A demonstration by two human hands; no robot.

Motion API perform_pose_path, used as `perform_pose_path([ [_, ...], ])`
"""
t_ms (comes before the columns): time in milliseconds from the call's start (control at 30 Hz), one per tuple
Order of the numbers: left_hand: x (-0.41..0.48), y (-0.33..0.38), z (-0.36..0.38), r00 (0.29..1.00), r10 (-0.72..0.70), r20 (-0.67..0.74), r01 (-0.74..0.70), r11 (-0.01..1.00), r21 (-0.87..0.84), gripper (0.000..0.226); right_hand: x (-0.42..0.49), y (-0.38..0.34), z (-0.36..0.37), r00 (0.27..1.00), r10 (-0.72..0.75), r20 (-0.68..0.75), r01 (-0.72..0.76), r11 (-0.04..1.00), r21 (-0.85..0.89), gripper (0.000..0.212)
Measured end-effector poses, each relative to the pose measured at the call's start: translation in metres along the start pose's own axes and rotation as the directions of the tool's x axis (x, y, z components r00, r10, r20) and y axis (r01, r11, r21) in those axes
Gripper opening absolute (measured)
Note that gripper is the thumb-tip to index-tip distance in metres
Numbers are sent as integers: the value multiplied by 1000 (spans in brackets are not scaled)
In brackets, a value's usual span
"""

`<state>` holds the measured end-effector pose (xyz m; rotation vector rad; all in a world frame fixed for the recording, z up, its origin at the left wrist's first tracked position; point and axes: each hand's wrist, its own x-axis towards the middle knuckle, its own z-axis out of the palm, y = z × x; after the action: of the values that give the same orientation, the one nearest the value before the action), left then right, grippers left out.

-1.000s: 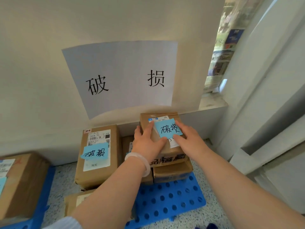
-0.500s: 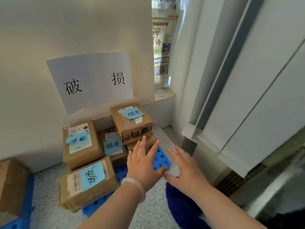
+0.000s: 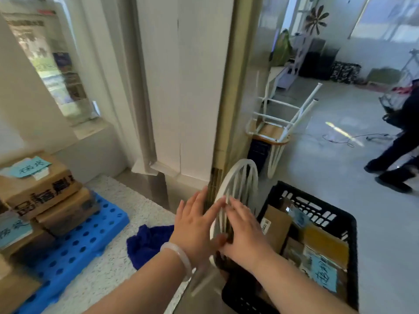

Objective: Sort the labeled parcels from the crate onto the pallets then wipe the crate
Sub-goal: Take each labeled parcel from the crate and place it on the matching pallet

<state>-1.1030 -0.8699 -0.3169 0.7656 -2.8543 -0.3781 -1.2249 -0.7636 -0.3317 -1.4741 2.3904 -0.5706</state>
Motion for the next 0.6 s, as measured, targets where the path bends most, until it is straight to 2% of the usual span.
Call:
perform_pose_path([
  [167, 40, 76, 33, 995, 55, 80, -48, 995, -84, 82, -36, 87, -27, 973, 230, -2, -230, 973, 39, 94],
  [333, 68, 151, 85, 961, 61, 269, -41, 996, -77, 85, -77, 176, -57, 885, 465, 25, -464, 880, 103, 97],
  [467, 82, 183, 130, 918, 3, 397, 40, 994, -100, 84, -100, 239, -58, 800, 595, 84, -600, 789, 128, 99],
  [600, 88, 201, 165, 861, -55, 506, 138, 982, -126, 80, -109, 280, -45, 754, 635, 169, -655, 746, 118, 98],
])
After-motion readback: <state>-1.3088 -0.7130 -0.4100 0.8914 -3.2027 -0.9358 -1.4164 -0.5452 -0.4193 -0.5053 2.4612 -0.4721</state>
